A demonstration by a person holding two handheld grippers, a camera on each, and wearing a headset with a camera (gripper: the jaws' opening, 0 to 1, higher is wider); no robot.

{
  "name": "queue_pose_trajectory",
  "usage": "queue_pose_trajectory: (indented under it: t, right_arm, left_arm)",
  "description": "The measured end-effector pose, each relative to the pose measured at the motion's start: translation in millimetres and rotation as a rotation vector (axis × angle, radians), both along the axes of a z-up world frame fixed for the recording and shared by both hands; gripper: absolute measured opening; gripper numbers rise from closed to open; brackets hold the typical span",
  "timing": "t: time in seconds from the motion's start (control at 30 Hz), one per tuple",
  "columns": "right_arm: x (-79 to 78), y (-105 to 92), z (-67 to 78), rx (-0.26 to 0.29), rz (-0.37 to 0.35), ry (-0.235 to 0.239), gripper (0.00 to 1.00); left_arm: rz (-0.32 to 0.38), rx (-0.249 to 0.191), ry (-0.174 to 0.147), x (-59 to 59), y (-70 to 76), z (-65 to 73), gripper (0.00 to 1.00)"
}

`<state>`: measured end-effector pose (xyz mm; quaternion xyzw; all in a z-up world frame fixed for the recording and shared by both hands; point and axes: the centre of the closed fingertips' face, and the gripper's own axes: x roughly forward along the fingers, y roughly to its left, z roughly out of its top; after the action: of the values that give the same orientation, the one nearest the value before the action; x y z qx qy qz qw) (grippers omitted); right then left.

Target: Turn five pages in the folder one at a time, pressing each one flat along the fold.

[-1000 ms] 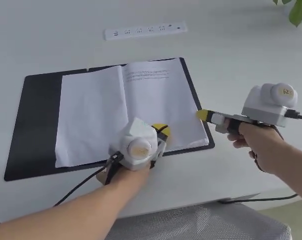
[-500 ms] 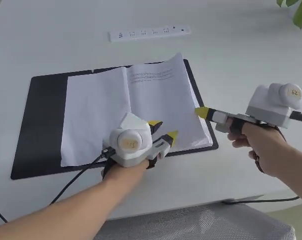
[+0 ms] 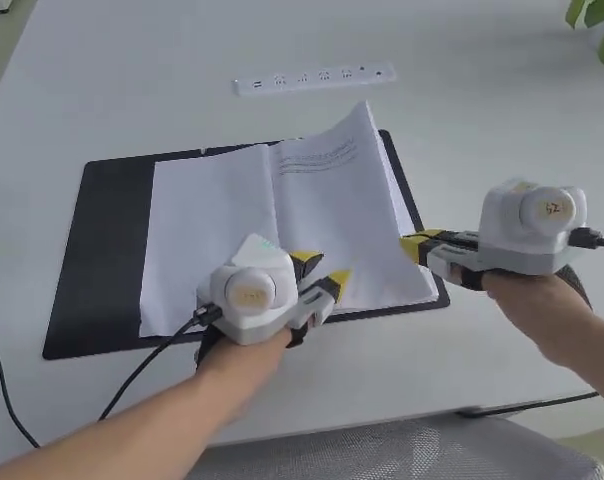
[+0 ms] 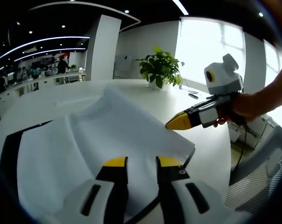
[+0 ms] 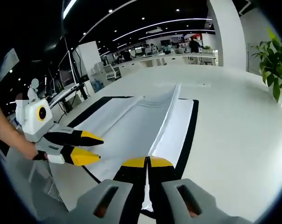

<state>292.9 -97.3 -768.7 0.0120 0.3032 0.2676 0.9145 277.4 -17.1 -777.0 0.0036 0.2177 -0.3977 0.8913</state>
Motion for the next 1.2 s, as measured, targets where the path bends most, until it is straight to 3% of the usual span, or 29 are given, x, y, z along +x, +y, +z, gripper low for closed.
queue_pose_trajectory:
  t: [0.07,0.13,0.2,0.23,0.3,0.33,0.37,0.4,0.43,0.47,0.53,0.6,0.73,0.77,0.97,1.2]
  right_arm:
    - [1.3,-3.2,-2.7,0.021,-0.01,0.014,0.0]
    - [2.0,-10.1,-5.1,-0.012,-0.02,0.007,0.0]
    - [-0.4,-11.4,-7.4,-0.008,-0.016,0.014,0.0]
    - [0.7,-15.5,-7.2,-0.045,-0.012,-0.011,0.0]
    - [-4.2,-7.7,-5.1,0.027,-0.012,0.018,0.0]
    - [-3.0,-10.3,-2.1,-0.006,-0.014,-0.014,0.0]
    - [2.1,-15.8,4.8,-0.076,-0.003,-0.094,0.0]
    - [-2.9,-10.2,5.1,-0.025,-0.005,-0.058,0.0]
    - [-3.1,-5.8,10.9,0.012,-0.003,-0.071,0.0]
    - [-1.2,-7.6,15.8,-0.017,0.006,-0.114,0.0]
    - [-3.8,-3.0,22.3,0.023,0.013,-0.108,0.0]
    - [-5.6,0.3,26.2,0.014,0.029,-0.121,0.0]
    - [-9.7,19.4,41.7,0.136,0.035,-0.093,0.0]
    - [-10.2,24.9,48.1,0.148,0.045,-0.108,0.0]
    - [-9.5,56.6,76.2,0.259,0.075,-0.132,0.0]
    - [-6.9,99.7,107.3,0.372,0.129,-0.158,0.0]
  left_arm:
    - [0.002,0.005,0.002,-0.2,2.4,-0.5,0.21]
    - [0.006,0.008,0.004,-0.1,4.9,-1.4,0.21]
    - [0.008,0.014,0.004,0.0,6.8,-1.9,0.2]
    - [0.01,0.015,0.005,-0.1,7.8,-2.1,0.2]
    - [0.014,0.017,0.007,-0.5,9.6,-2.5,0.2]
    - [0.013,0.017,0.007,-1.1,9.8,-2.7,0.19]
    - [0.011,0.024,0.01,-1.8,10.6,-3.5,0.19]
    - [0.012,0.018,0.012,-2.3,10.7,-3.1,0.19]
    - [0.011,0.015,0.012,-2.8,10.2,-2.7,0.19]
    - [0.008,0.019,0.01,-3.1,10.1,-2.7,0.19]
    - [0.01,0.013,0.011,-3.1,10.1,-1.5,0.2]
    - [0.019,0.003,0.004,-2.9,12.2,3.0,0.2]
    - [0.035,-0.03,-0.007,-1.9,19.6,16.9,0.2]
    - [0.041,-0.037,-0.008,-1.5,22.5,20.6,0.2]
    - [0.094,-0.087,-0.053,5.3,53.8,52.5,0.21]
    - [0.158,-0.102,-0.094,6.3,102.3,77.2,0.22]
